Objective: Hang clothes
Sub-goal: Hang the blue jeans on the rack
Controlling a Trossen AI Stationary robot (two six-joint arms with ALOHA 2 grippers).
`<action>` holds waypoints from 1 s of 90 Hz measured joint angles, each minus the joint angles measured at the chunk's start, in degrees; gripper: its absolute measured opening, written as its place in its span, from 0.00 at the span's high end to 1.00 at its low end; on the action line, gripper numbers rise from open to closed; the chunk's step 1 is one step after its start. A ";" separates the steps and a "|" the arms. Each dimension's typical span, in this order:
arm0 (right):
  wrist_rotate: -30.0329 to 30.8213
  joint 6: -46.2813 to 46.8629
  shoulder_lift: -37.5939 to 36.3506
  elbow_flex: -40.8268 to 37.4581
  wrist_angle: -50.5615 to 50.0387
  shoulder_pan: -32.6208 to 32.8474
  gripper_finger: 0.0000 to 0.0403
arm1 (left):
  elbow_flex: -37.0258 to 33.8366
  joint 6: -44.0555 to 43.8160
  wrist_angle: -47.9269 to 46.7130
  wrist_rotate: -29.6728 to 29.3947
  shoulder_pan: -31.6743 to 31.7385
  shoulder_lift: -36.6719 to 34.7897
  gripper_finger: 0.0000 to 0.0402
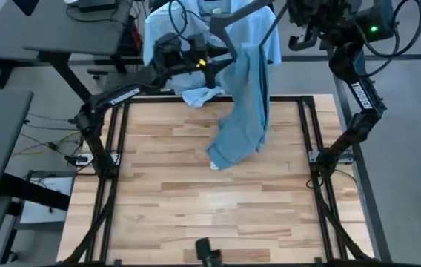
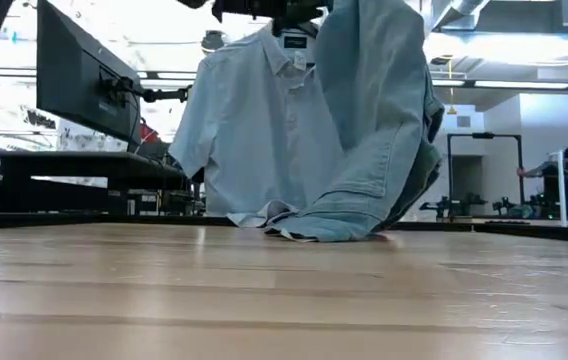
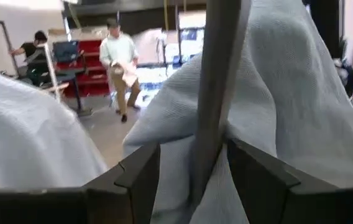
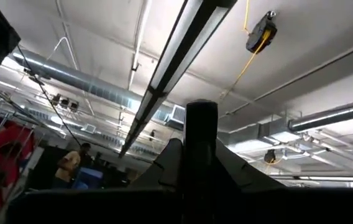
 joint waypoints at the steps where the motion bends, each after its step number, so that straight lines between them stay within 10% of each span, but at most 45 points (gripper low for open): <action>1: 0.00 -0.09 0.00 0.00 -0.06 0.01 0.93 | 0.00 -0.36 0.72 0.03 -0.02 0.26 0.57; 39: -0.20 -0.22 0.04 0.00 -4.17 0.16 0.93 | 0.53 -9.29 16.94 5.14 -0.94 2.25 0.62; 53: -0.04 -0.57 -0.63 -0.07 -8.70 0.05 0.93 | 0.52 -3.59 3.84 6.68 1.06 0.11 0.91; 90: -0.31 -10.39 -4.83 -0.04 -49.44 -9.03 0.81 | 1.17 22.35 -46.17 -4.78 8.08 -17.90 0.92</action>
